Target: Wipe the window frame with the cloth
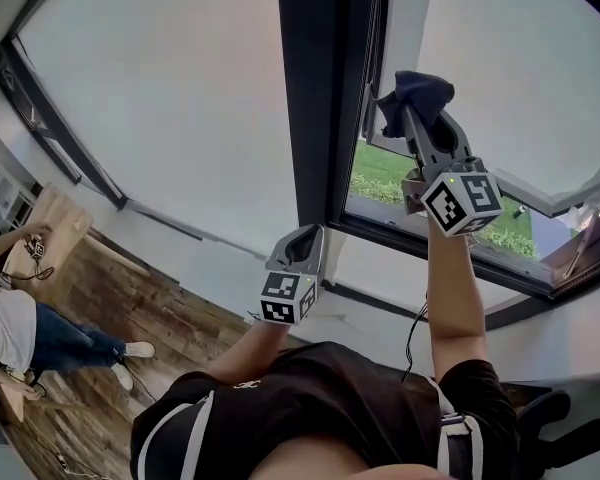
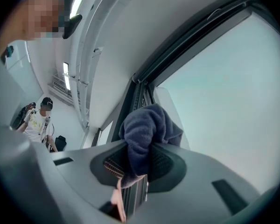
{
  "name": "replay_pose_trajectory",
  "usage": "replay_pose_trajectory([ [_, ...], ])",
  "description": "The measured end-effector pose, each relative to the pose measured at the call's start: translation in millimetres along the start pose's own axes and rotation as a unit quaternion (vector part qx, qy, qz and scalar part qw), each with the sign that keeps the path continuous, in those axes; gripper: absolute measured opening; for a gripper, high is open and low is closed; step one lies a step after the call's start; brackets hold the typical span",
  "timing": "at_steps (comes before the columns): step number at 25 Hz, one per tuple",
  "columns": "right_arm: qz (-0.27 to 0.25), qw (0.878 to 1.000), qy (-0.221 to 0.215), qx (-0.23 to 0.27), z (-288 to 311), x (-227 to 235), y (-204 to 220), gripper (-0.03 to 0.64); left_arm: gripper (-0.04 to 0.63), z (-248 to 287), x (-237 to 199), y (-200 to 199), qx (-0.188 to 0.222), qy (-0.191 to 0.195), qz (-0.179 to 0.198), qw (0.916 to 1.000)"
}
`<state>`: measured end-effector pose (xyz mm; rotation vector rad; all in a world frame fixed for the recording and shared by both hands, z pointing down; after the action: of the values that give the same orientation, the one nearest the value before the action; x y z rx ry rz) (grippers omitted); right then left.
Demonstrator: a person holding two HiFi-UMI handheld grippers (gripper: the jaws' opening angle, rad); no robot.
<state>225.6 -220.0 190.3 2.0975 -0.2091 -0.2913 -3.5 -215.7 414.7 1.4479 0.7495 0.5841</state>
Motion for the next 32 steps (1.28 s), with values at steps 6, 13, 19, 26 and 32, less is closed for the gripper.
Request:
replay_pose_trajectory([
  [6, 0.001, 0.999, -0.024, 0.034, 34, -1, -38, 0.089, 0.009, -5, 5, -2, 0.002, 0.002, 0.002, 1.0],
  [13, 0.005, 0.999, -0.03, 0.036, 74, -1, -61, 0.089, 0.009, -13, 1, -6, 0.009, -0.007, 0.003, 0.9999],
  [19, 0.008, 0.999, -0.035, 0.02, 94, 8, -64, 0.089, 0.009, -21, -4, -6, 0.011, -0.019, 0.003, 0.9998],
  [26, 0.04, 0.998, -0.037, 0.017, 113, 5, -55, 0.089, 0.009, -27, -14, -6, 0.009, -0.03, 0.002, 0.9995],
  [32, 0.071, 0.995, -0.066, -0.005, 115, 9, -53, 0.087, 0.009, -26, -21, 2, -0.005, -0.034, 0.0, 0.9994],
])
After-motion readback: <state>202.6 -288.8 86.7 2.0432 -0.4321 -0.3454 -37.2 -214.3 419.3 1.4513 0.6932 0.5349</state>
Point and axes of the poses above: the fingertips, and each gripper's own axes: z forward along the fingers, x to its right, y out of its underside, the point moved 8 cm from there along -z, backward along the fingers, and after that the axes turned 5 degrees about x, right-handed, at the moved point
